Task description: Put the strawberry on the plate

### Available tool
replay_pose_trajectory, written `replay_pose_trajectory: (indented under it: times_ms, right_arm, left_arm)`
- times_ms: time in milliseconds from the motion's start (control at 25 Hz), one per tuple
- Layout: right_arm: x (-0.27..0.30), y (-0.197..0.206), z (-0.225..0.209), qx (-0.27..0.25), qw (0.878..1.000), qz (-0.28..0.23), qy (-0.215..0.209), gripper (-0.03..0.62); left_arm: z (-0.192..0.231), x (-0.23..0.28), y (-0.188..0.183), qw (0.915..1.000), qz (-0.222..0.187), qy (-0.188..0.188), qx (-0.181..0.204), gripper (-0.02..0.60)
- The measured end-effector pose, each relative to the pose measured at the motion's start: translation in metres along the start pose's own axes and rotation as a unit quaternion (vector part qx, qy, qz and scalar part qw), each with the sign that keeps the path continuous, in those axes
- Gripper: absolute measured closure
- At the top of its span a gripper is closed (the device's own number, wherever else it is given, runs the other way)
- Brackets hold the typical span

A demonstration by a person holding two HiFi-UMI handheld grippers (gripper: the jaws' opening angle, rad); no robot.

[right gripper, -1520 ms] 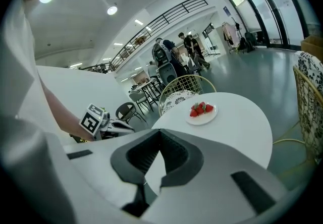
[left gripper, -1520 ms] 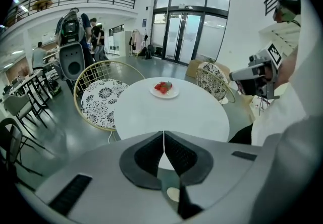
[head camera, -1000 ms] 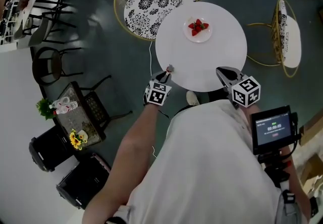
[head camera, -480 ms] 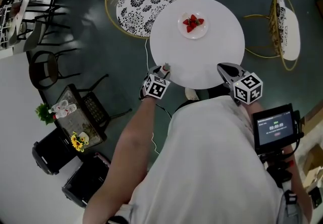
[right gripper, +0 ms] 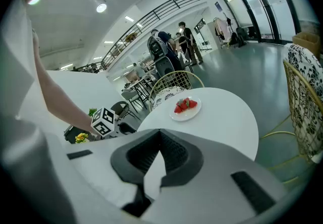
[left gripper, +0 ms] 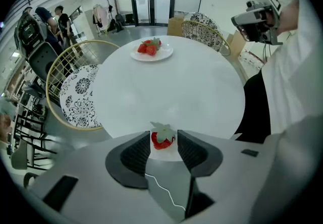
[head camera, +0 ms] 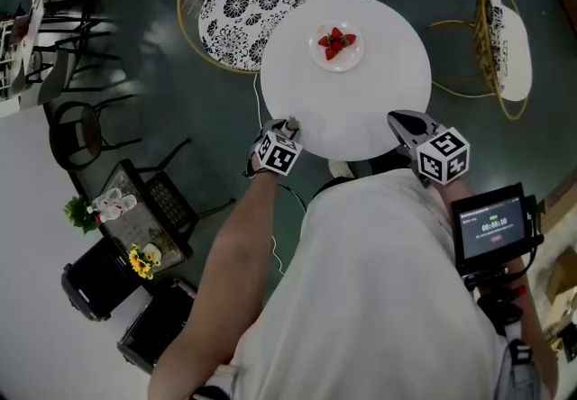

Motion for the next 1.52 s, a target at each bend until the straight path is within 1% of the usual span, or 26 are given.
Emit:
replay_pose_trajectory:
  times_ms: [80,160,360,560,680,840,1080,1280,1520]
  right_arm:
    - [0.001,-0.002,0.000,0.000,1.000,-0.001,-0.001,0.589]
    - [0.002,-0.004,0.000,-0.001,1.000,-0.002,-0.002,0.589]
    - [0.003,-0.006,0.001,-0.002,1.000,-0.004,-0.003,0.589]
    - [0.003,-0.007,0.001,-0.004,1.000,-0.005,-0.001,0.589]
    - [0.005,-0.013,0.000,-0.008,1.000,-0.009,-0.001,0.589]
    - [0.006,-0.017,0.001,-0.012,1.000,-0.015,-0.001,0.589]
    - [0.008,-0.019,0.000,-0.015,1.000,-0.022,0.008,0.589]
    - [0.008,-0.022,-0.006,-0.013,0.999,-0.029,0.013,0.589]
    - [0.002,-0.020,-0.017,-0.007,0.999,-0.037,0.025,0.589]
  left_arm:
    - [-0.001,-0.001,0.000,1.0000,0.002,0.002,0.003,0.408]
    - [0.000,-0.002,0.000,1.0000,0.004,0.002,0.004,0.433]
    - [0.001,-0.002,-0.002,1.0000,0.005,0.002,0.003,0.440]
    - [-0.001,-0.007,-0.005,1.0000,-0.006,0.005,-0.002,0.440]
    - [0.000,-0.013,-0.011,0.9997,-0.021,0.007,-0.012,0.442]
    - [-0.008,-0.021,-0.023,0.9981,-0.052,0.014,-0.028,0.442]
    - [-0.026,-0.032,-0.041,0.9954,-0.089,0.034,-0.012,0.442]
    - [-0.041,-0.041,-0.067,0.9910,-0.126,0.044,-0.002,0.442]
    - [-0.058,-0.043,-0.097,0.9867,-0.152,0.056,0.013,0.442]
Point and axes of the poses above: the fingertips, and each gripper's own axes: x forward along the fingers, z to its left, y out of its underside, the point moved 4 cm from there along -x, backward along the fingers, and after that the axes turned 15 degrees about -x, right-handed, at the moved point
